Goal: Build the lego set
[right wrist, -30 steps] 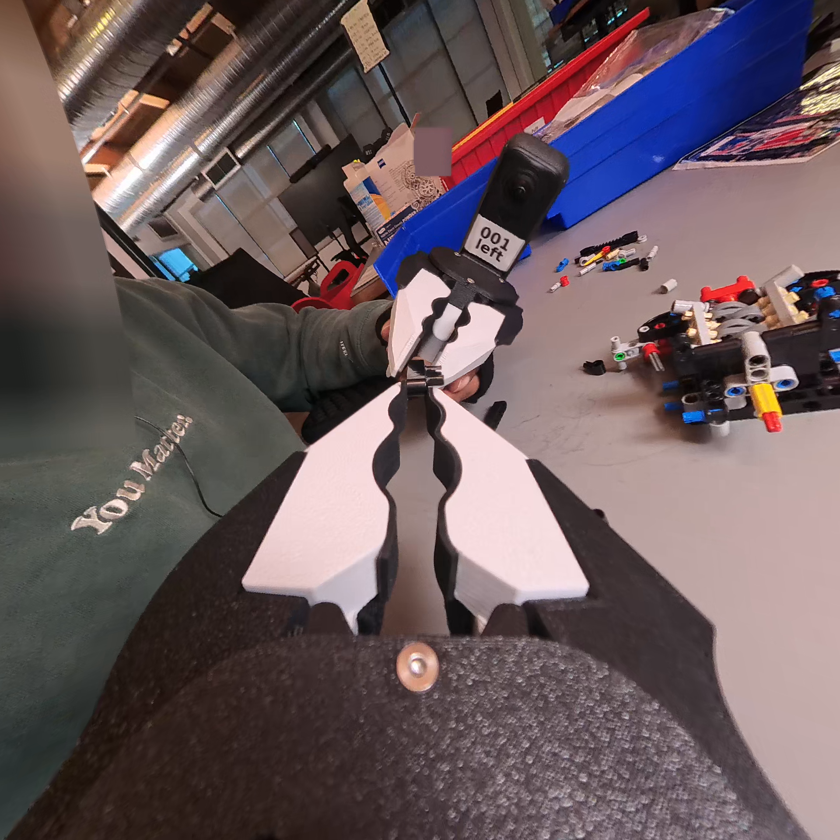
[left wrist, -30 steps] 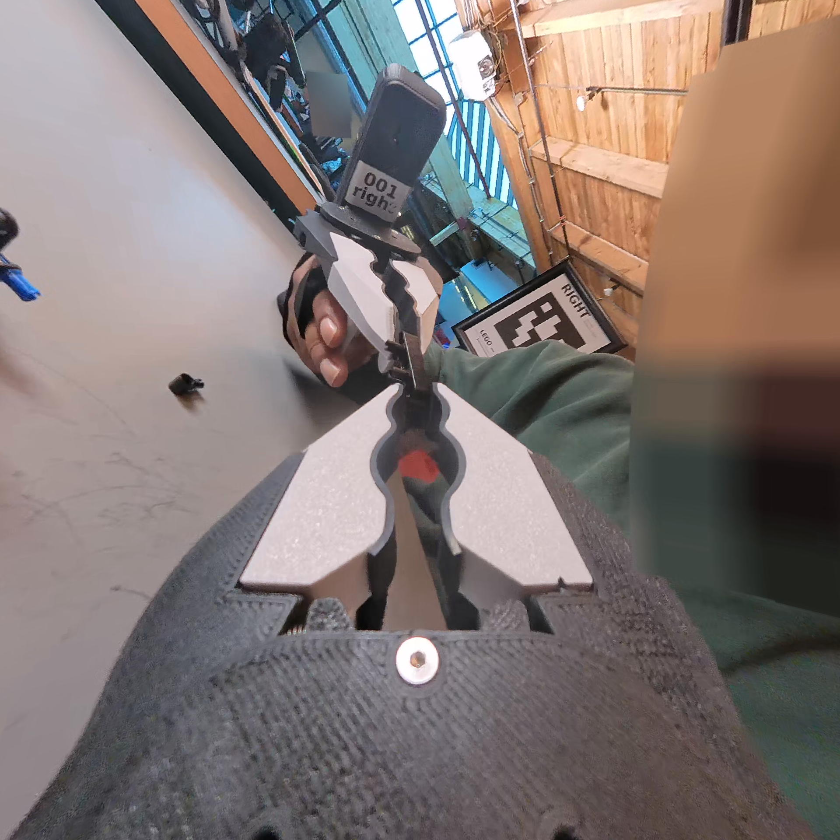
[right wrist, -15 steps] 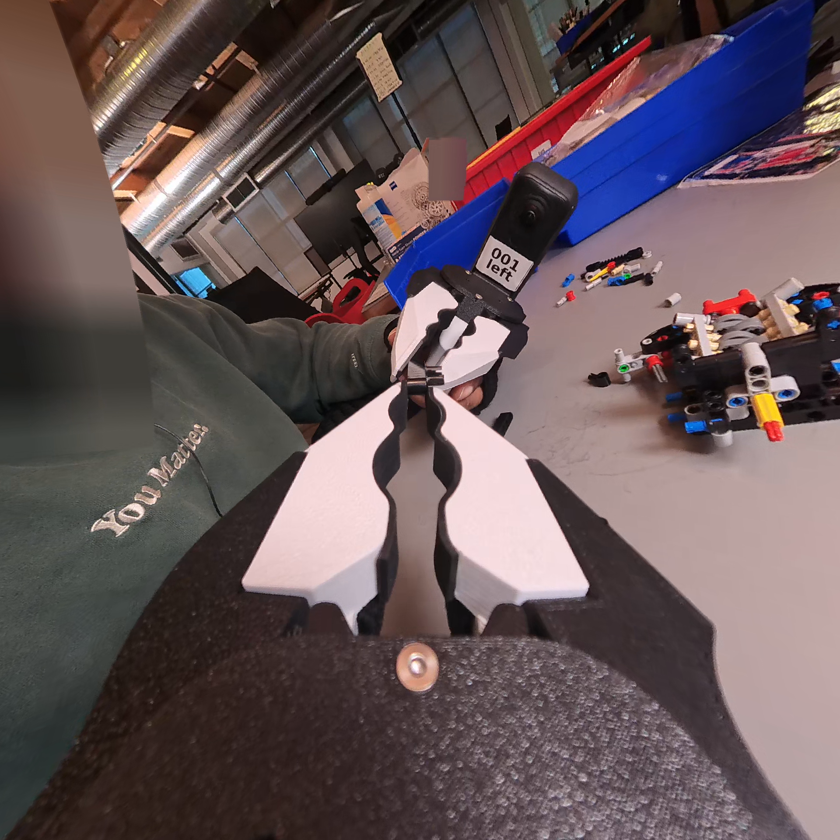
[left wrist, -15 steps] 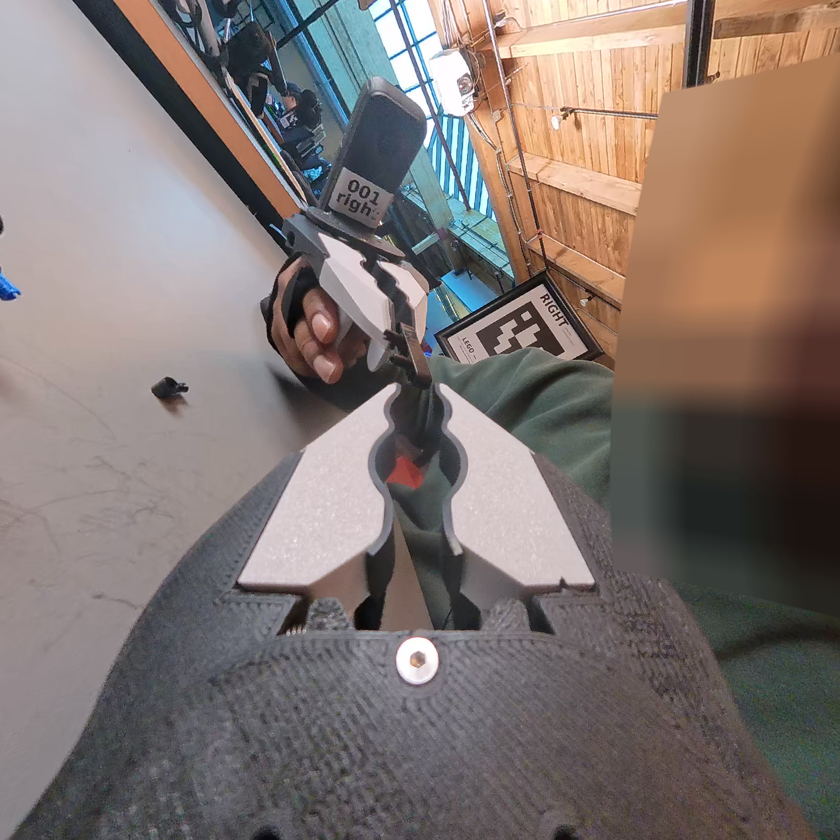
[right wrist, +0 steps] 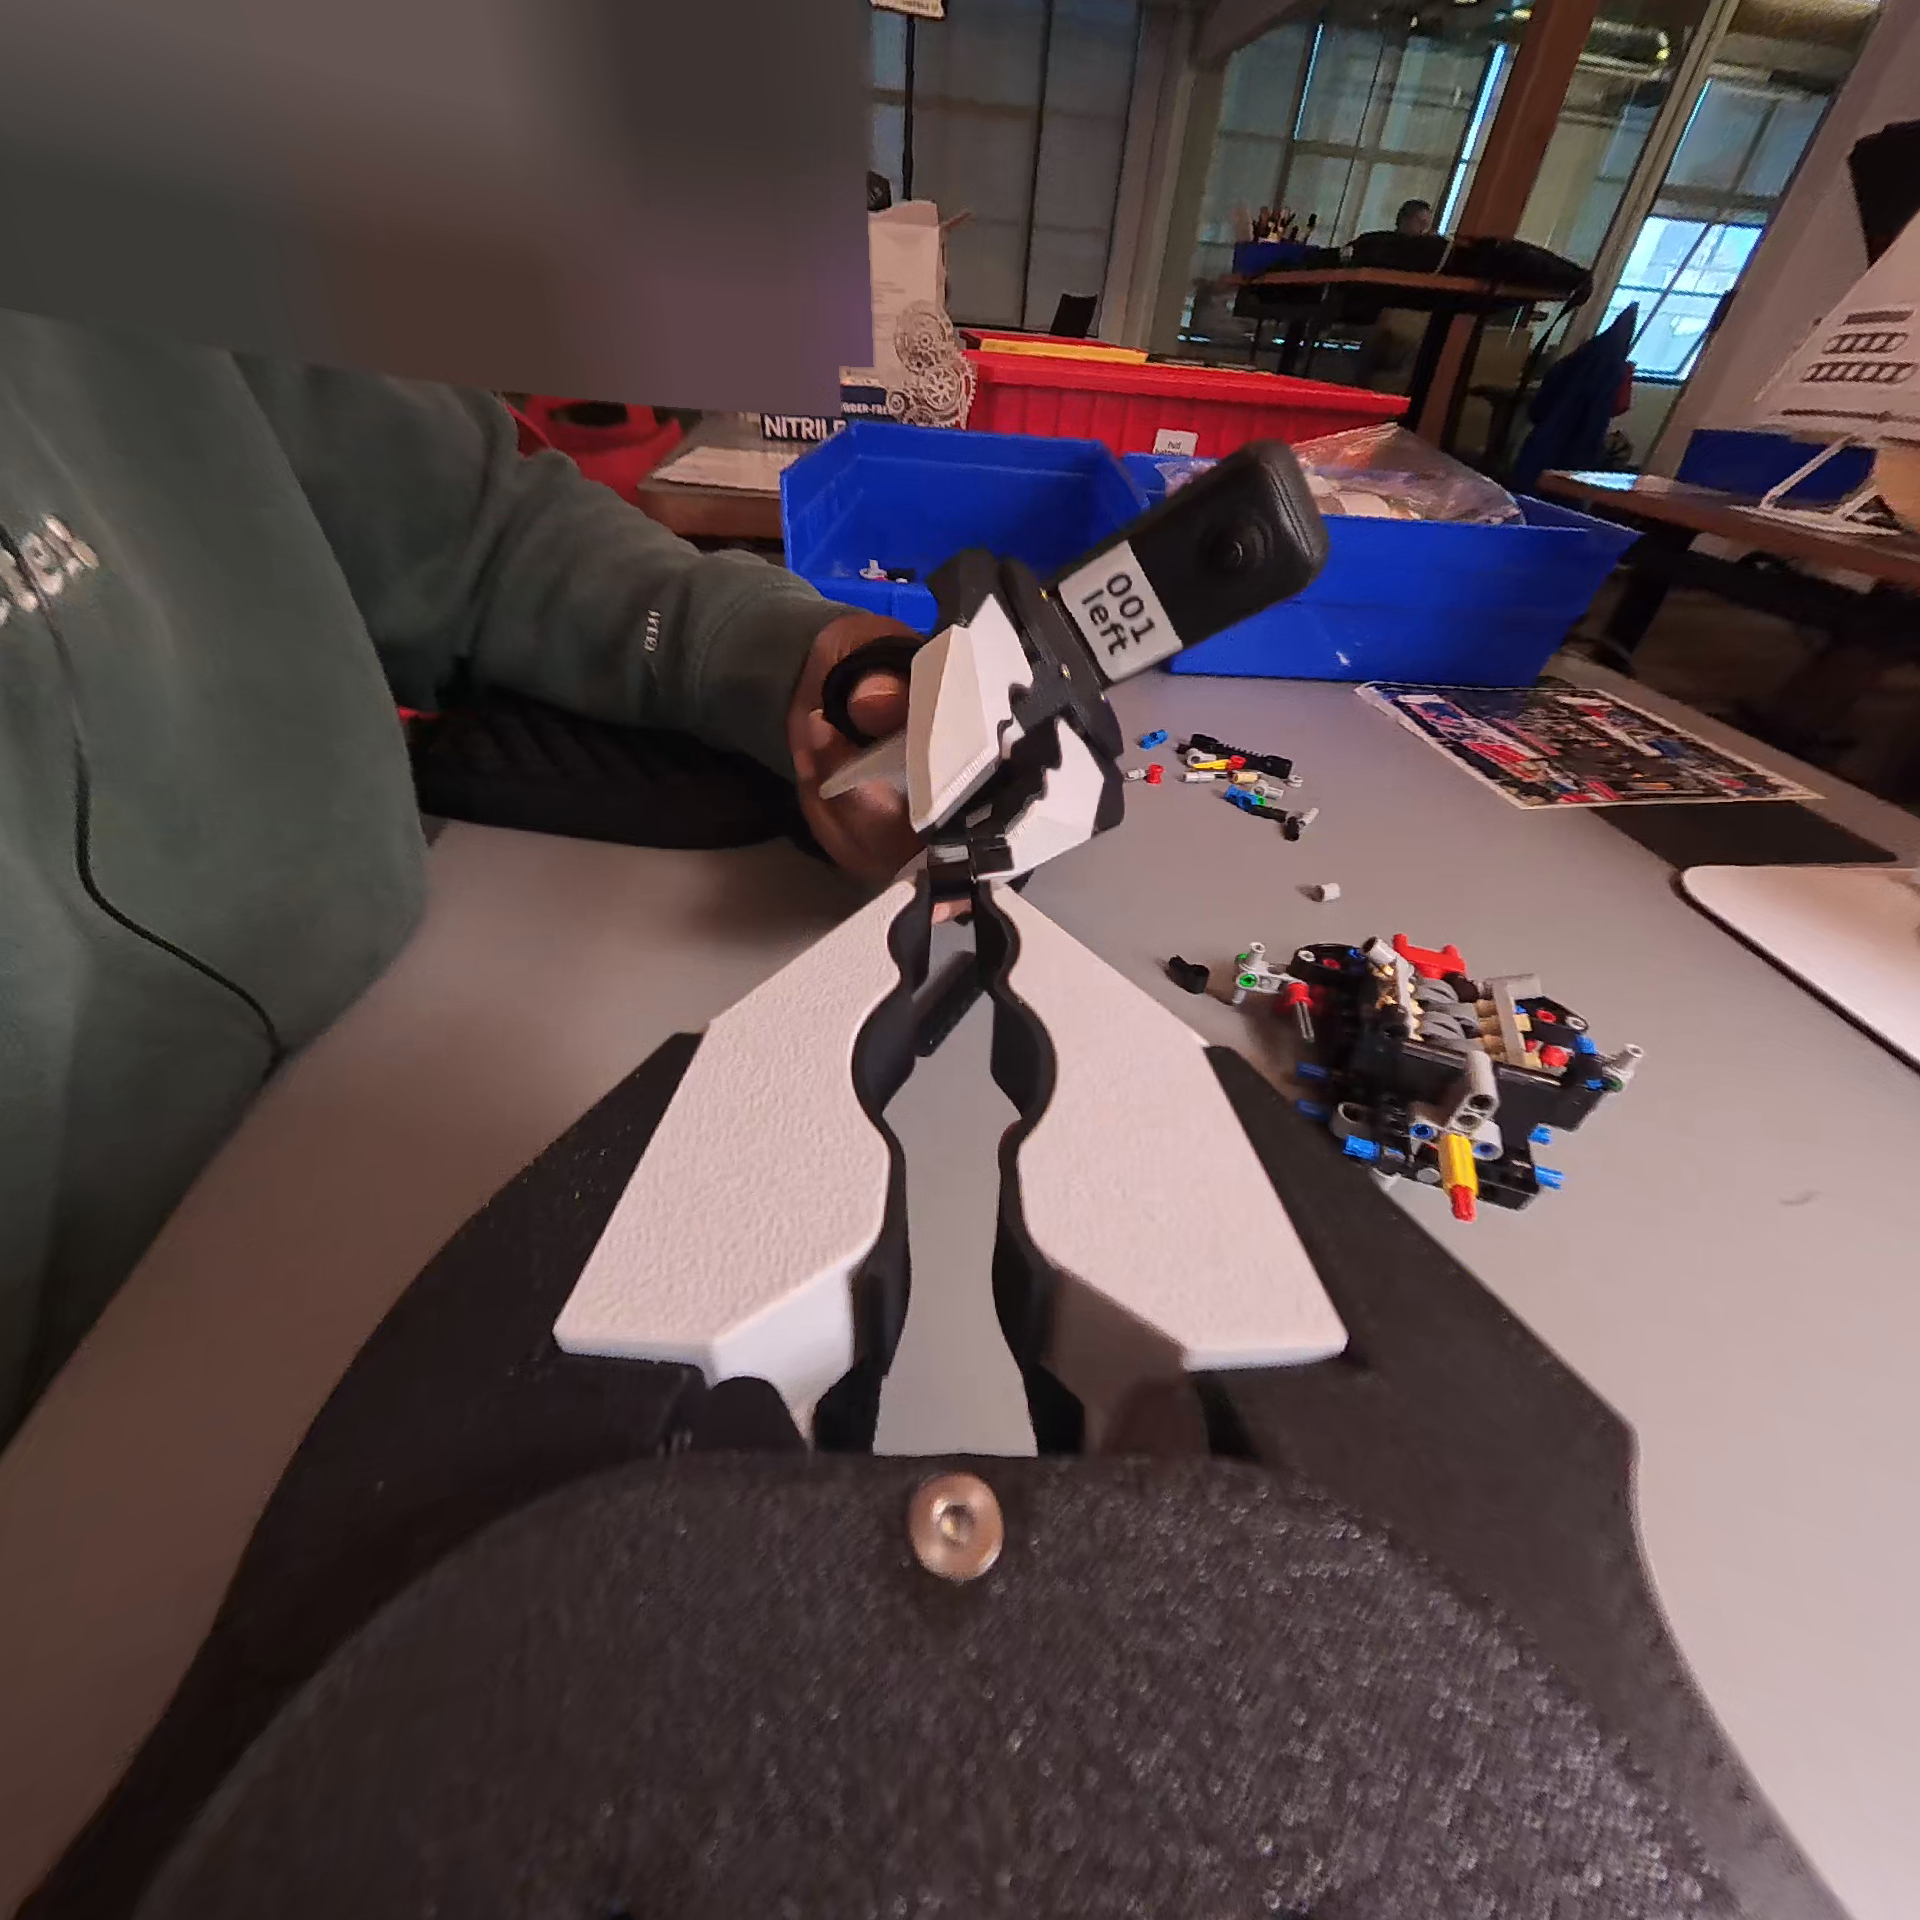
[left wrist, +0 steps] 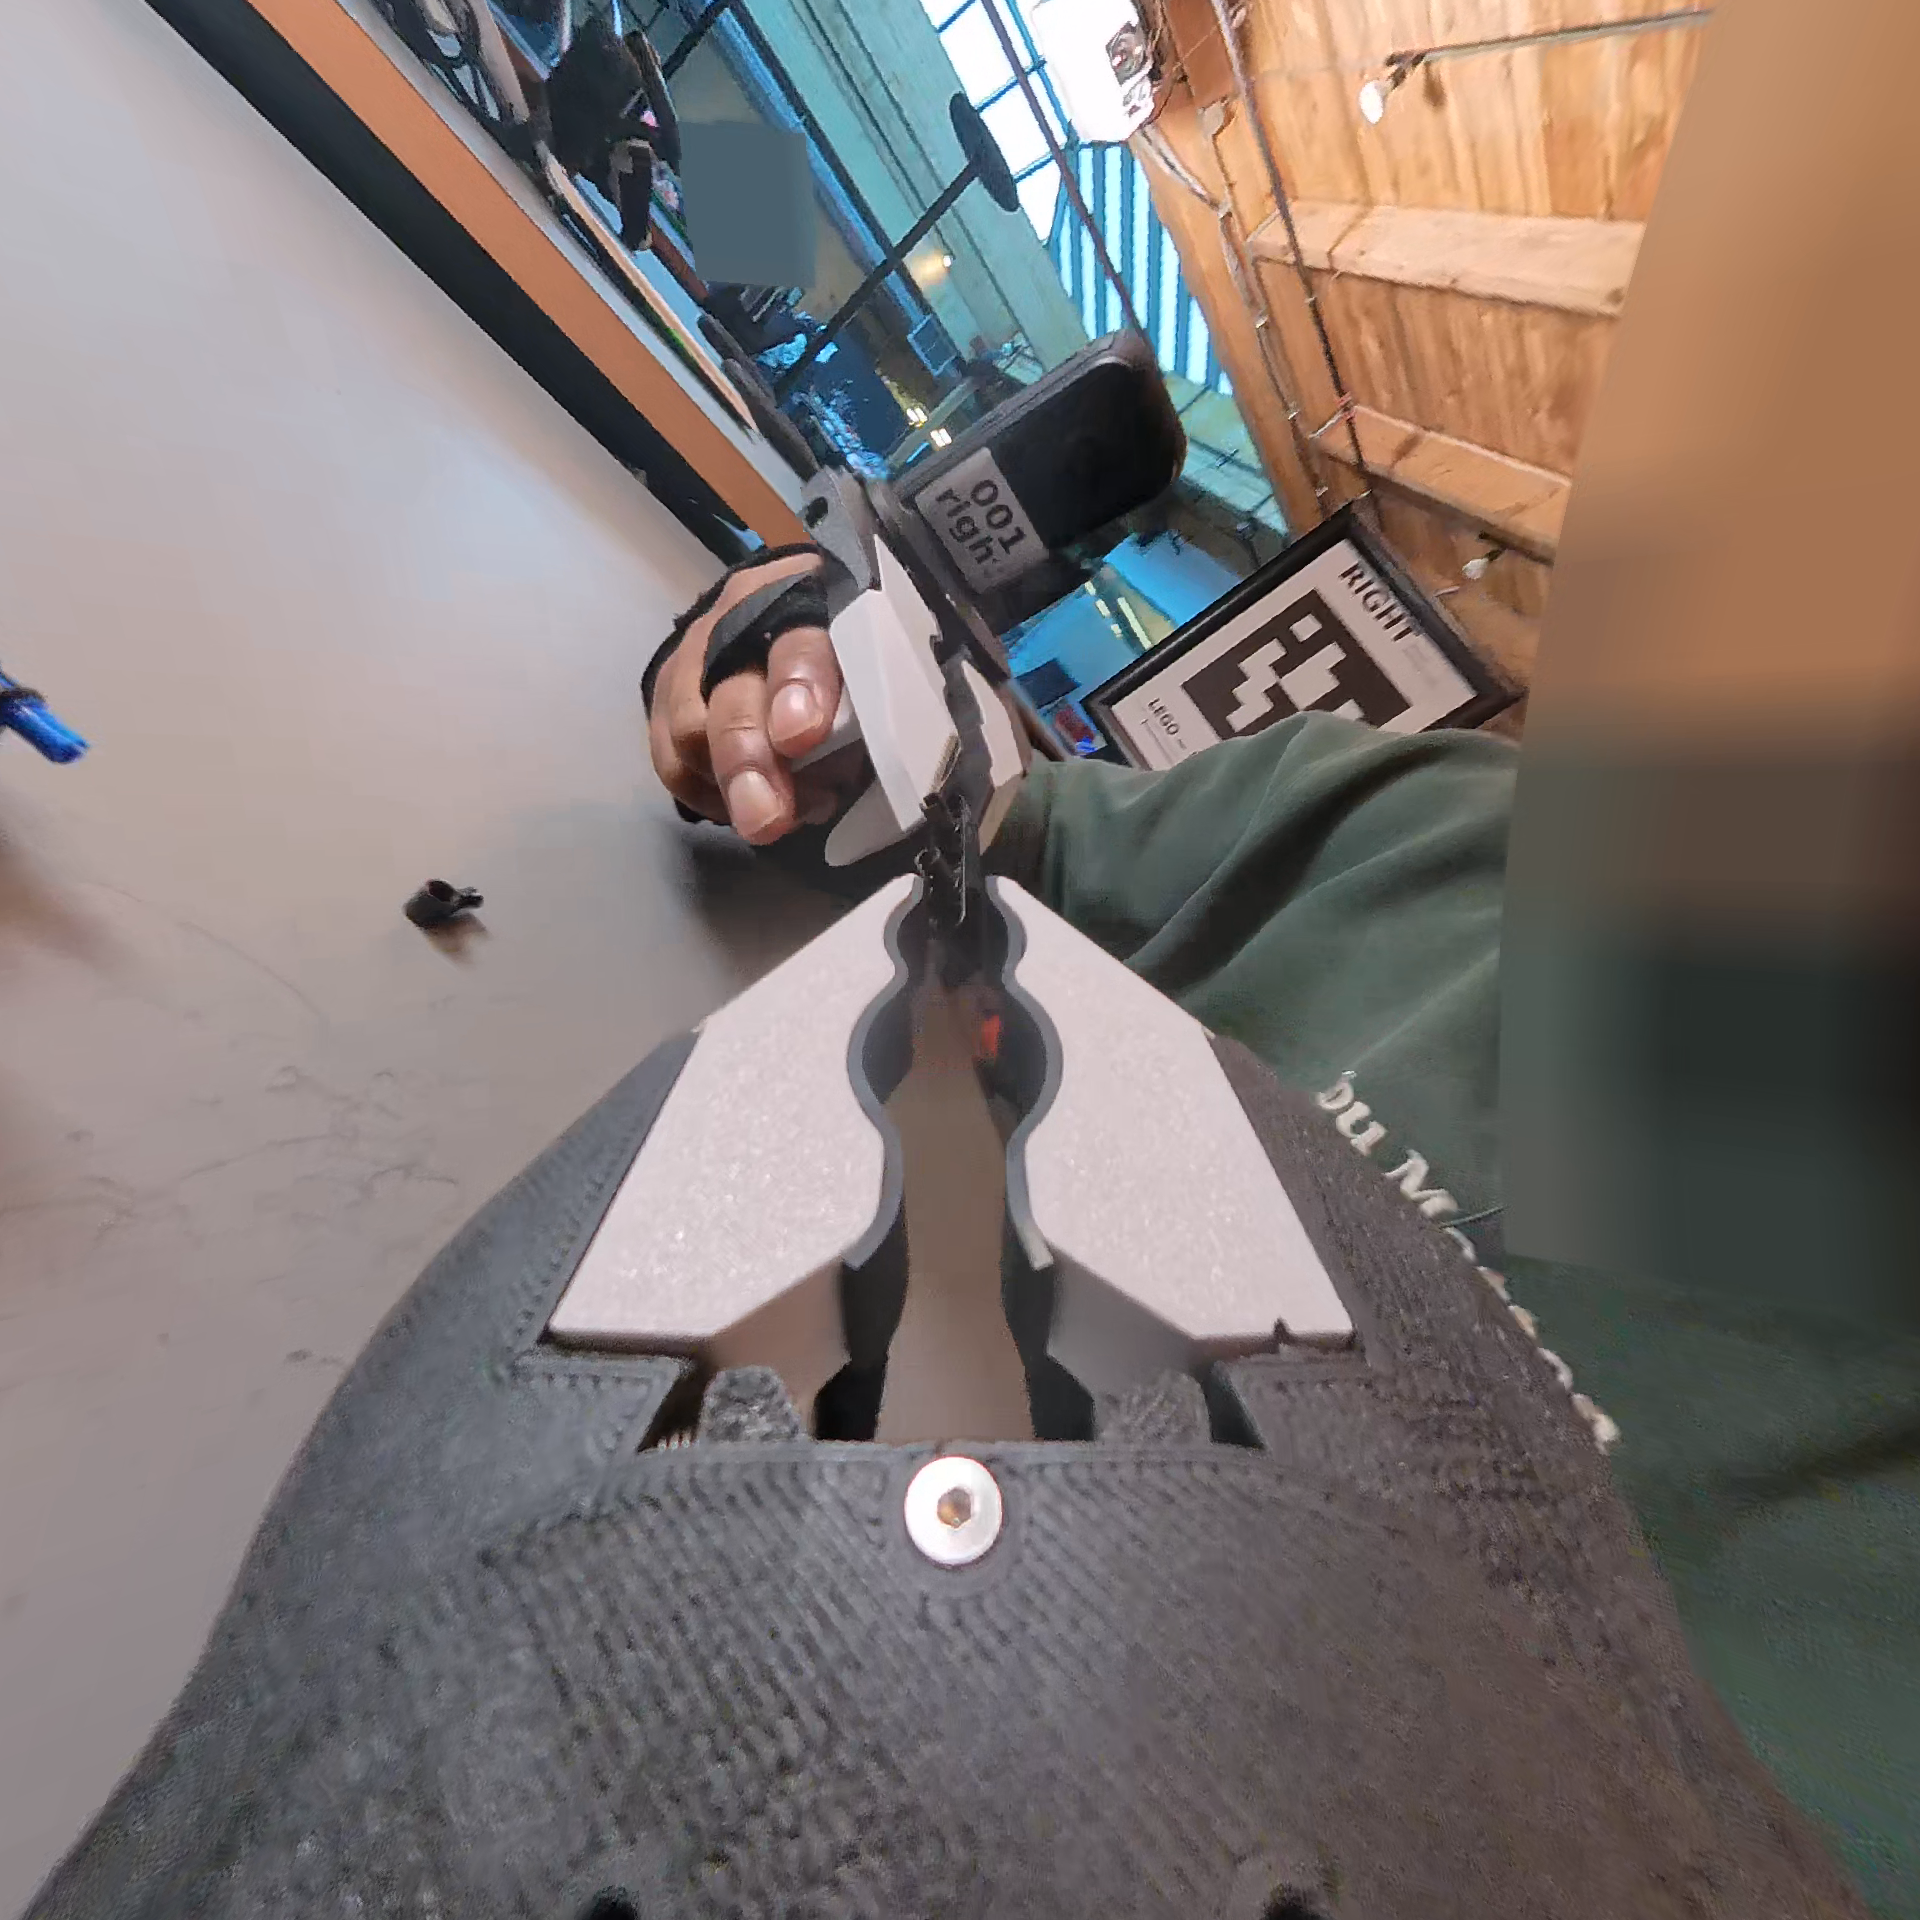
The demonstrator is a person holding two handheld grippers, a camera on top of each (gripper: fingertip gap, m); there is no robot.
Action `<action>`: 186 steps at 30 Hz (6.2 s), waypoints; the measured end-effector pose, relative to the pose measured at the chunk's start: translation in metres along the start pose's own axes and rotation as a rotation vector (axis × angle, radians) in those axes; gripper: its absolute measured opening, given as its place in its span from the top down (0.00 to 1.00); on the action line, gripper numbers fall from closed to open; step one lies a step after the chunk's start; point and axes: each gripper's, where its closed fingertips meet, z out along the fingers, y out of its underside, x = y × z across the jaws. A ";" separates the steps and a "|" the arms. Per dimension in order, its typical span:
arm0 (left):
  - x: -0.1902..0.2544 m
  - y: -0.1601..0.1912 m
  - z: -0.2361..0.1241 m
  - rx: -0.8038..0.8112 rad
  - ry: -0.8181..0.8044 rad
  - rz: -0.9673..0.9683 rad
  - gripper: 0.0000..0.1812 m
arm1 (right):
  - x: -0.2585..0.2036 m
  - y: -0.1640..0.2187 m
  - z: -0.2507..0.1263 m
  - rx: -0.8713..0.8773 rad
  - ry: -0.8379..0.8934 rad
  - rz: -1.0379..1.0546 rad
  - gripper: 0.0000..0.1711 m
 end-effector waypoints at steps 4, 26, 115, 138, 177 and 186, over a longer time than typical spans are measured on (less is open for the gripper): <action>-0.005 0.001 -0.001 -0.036 -0.113 0.173 0.96 | 0.003 0.006 0.001 -0.033 0.025 -0.015 0.96; -0.013 0.010 0.001 -0.208 -0.409 0.795 0.97 | 0.000 0.014 0.004 -0.097 0.024 -0.011 0.96; -0.079 0.039 -0.019 -0.511 -0.640 0.676 0.97 | 0.018 0.080 0.009 -0.489 0.107 0.100 0.96; -0.060 0.024 -0.015 -0.399 -0.553 0.667 0.97 | 0.020 0.062 0.007 -0.413 0.111 -0.003 0.95; -0.033 0.022 -0.001 -0.376 -0.477 0.717 0.96 | 0.003 0.027 0.011 -0.149 -0.065 0.182 0.99; -0.050 0.036 -0.018 -0.450 -0.544 0.649 0.96 | 0.034 -0.005 -0.026 -0.044 0.041 0.144 0.98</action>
